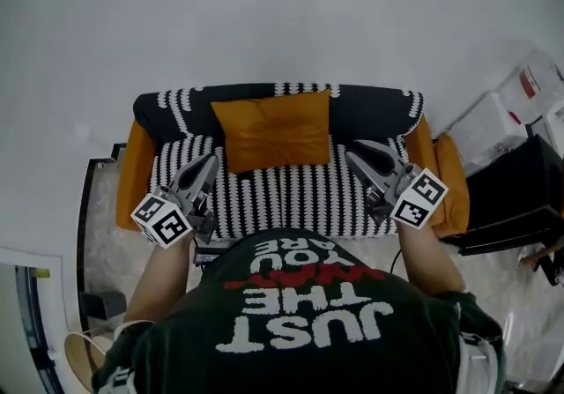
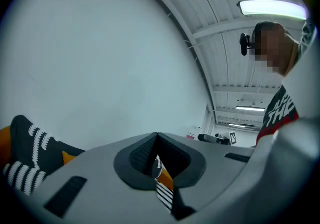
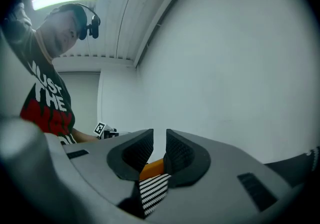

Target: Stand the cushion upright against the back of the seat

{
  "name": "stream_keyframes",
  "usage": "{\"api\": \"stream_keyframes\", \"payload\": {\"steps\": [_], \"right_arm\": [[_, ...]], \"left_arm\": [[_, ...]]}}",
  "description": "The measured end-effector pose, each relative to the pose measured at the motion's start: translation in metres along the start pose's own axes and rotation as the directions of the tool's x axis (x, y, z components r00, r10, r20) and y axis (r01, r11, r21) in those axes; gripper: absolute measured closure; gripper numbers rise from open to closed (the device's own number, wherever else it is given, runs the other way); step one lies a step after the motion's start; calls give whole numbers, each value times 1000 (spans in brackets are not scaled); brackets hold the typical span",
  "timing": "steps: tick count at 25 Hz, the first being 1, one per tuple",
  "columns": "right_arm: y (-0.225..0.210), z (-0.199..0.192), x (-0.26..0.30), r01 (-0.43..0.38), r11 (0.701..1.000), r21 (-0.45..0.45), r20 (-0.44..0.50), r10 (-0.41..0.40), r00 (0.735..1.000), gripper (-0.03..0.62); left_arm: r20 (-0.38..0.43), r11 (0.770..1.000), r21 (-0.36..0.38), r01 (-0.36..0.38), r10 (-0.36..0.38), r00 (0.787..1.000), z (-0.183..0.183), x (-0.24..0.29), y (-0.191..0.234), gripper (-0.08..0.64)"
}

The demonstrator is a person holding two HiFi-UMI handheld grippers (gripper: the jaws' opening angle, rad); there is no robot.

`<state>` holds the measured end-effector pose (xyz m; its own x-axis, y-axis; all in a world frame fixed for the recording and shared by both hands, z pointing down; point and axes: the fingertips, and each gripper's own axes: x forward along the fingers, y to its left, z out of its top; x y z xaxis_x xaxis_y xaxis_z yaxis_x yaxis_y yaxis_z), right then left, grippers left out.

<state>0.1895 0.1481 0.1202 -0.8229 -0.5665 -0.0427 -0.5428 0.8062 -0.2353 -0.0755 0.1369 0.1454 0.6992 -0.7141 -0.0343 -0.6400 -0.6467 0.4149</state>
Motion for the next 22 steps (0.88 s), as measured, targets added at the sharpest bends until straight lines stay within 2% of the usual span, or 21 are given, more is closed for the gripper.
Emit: {"api": "stream_keyframes", "payload": {"steps": [3, 6, 8, 14, 22], "right_arm": [[-3, -9, 12, 104, 994, -12, -2, -104, 995, 513], [-6, -28, 25, 221, 975, -3, -15, -221, 975, 536], [-6, -40, 35, 262, 965, 4, -46, -262, 964, 545], [-10, -50, 57, 295, 955, -43, -109, -298, 948, 558], [-30, -49, 58, 305, 952, -17, -128, -305, 944, 568]], "left_arm": [[-7, 1000, 12, -3, 3, 1000, 8, -12, 20, 568], [-47, 1000, 26, -13, 14, 999, 8, -29, 42, 568], [-51, 999, 34, -12, 14, 999, 11, -37, 55, 568], [-30, 1000, 10, -20, 20, 999, 18, -40, 76, 568], [-27, 1000, 4, -11, 11, 1000, 14, -27, 73, 568]]}}
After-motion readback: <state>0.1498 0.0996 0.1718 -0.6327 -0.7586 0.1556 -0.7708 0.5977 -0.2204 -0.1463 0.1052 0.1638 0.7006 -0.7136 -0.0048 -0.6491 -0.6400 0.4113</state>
